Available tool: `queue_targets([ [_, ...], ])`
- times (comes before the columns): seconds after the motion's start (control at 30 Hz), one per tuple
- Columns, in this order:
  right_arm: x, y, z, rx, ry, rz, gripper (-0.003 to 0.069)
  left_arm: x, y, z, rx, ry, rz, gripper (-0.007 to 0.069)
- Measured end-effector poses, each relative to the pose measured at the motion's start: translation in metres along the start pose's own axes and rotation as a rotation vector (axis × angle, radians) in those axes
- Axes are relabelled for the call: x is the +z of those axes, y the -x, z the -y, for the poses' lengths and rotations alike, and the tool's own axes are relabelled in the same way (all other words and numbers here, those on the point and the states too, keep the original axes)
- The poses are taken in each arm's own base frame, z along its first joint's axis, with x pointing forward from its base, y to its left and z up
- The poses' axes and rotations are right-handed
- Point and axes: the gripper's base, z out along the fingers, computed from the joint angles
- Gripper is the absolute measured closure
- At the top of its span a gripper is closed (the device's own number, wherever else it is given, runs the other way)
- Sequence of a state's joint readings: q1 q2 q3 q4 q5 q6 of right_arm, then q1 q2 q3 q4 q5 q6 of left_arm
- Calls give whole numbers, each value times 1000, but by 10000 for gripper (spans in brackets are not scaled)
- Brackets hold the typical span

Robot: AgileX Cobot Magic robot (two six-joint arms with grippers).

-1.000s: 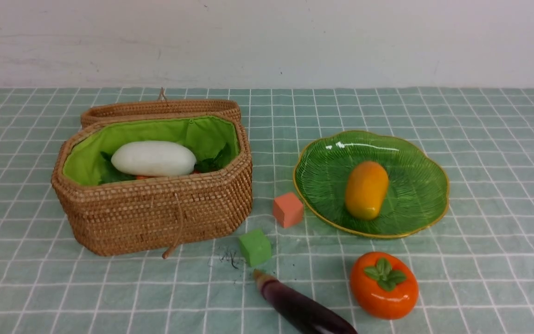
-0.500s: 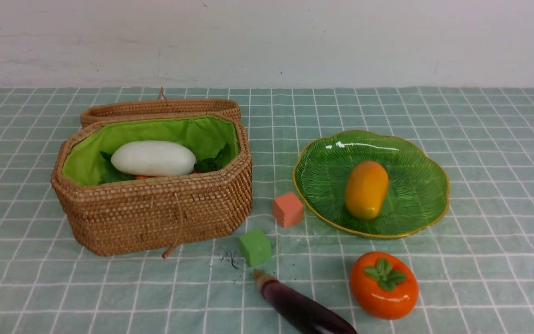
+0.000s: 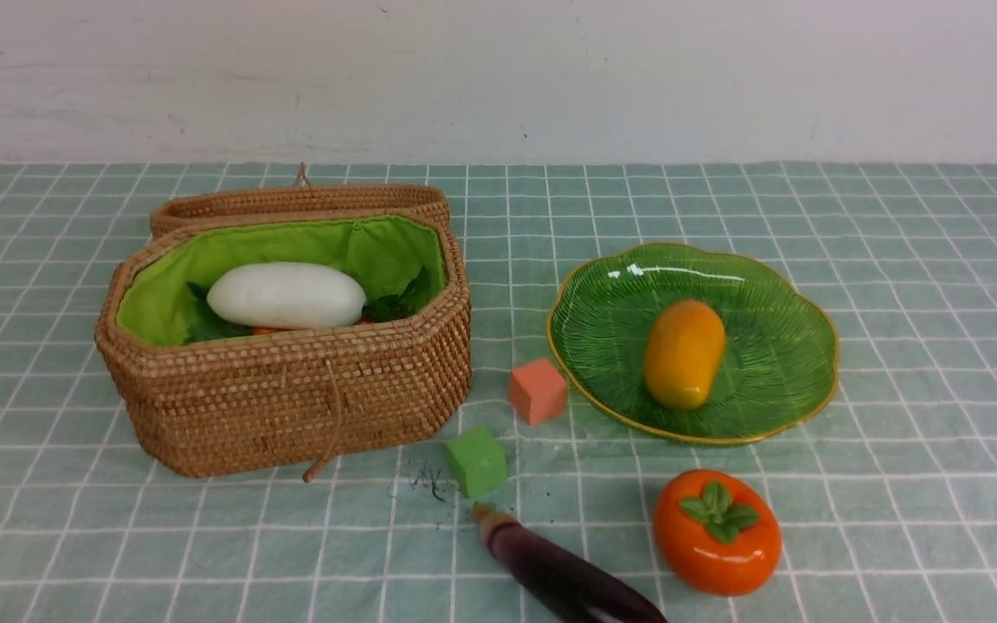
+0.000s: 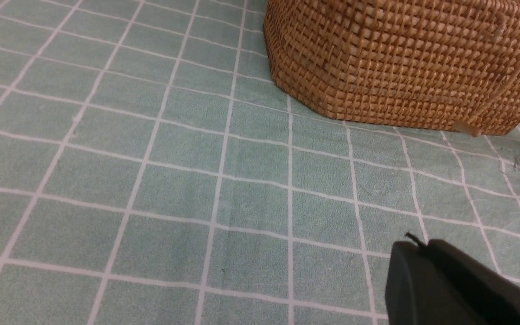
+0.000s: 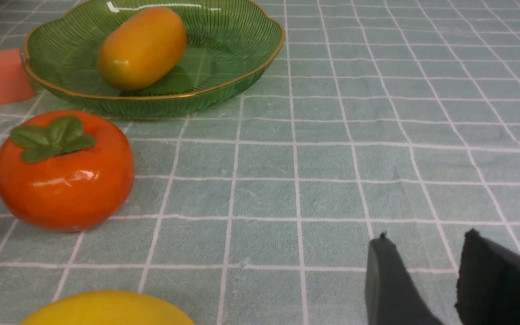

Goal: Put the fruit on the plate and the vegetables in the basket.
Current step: Grab an eggplant with your right arm and place it in the basket on the left.

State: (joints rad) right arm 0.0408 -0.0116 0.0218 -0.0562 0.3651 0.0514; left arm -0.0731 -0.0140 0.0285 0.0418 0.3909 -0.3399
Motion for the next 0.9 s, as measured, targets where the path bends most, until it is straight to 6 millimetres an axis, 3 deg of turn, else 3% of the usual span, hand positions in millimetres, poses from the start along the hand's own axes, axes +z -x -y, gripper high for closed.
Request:
queue_targets([
  [0.6,0,1,1,-41,-15,12,417,0,0,0,0,0,0,592],
  [0.8,-1,15,0,-54,-6,182,417,0,0,0,0,0,0,588],
  [0.9,-5,30,-2,-41,10,346,417,0,0,0,0,0,0,585],
])
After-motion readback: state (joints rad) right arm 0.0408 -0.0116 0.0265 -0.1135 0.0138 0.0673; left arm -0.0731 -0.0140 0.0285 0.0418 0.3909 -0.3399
